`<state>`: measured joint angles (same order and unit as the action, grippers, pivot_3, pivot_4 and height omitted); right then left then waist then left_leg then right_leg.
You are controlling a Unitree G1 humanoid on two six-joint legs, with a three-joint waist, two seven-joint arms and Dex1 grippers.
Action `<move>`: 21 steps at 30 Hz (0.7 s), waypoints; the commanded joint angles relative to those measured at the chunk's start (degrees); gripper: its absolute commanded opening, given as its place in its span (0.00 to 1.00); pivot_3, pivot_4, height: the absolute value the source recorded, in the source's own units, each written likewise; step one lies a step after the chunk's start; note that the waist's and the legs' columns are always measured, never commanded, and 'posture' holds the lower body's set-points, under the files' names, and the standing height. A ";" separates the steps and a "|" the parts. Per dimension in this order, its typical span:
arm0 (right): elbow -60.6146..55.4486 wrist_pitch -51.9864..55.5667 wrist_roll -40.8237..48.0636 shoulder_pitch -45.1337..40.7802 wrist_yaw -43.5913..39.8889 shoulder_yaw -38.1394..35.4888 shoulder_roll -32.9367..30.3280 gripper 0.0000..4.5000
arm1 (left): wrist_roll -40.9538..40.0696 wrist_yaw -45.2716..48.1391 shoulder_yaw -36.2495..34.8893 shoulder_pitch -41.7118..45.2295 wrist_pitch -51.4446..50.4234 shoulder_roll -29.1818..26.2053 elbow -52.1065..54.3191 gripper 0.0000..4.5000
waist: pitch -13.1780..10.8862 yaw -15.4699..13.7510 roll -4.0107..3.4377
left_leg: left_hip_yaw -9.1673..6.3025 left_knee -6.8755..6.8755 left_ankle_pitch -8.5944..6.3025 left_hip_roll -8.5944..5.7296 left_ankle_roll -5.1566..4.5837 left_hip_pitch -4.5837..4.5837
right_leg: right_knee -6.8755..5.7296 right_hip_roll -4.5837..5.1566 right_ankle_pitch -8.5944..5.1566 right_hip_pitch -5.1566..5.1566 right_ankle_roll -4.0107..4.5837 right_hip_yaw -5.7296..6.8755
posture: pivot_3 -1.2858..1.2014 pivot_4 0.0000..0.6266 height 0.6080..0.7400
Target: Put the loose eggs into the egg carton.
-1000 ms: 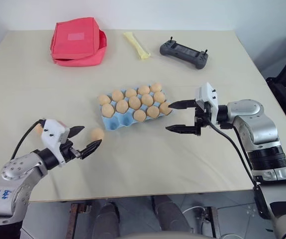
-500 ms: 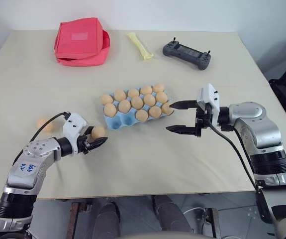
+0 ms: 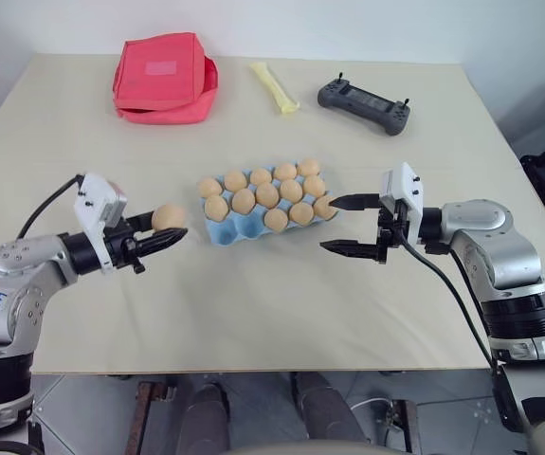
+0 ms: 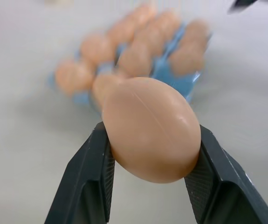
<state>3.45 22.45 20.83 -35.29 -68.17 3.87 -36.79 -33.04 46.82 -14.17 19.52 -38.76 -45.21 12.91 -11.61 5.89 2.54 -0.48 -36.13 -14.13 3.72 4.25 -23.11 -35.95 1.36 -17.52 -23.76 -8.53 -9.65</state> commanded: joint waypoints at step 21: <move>-11.26 2.03 5.23 8.09 3.46 -6.38 -3.42 1.00 | 15.67 7.40 18.21 22.85 22.02 17.77 -31.50 0.53 | 0.00 -1.25 0.00 | -0.01 -0.03 0.01 -0.01 -0.01 -0.02 | -0.02 -0.03 0.02 -0.01 -0.04 0.01 | 0.52 0.24 1.00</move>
<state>-5.31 24.40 24.72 -27.64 -65.07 -0.50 -39.27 -18.17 54.67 4.14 40.81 -17.91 -27.53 -18.50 -11.61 4.64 2.54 -0.50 -36.17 -14.12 3.71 4.23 -23.13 -35.98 1.33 -17.50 -23.77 -8.57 -9.64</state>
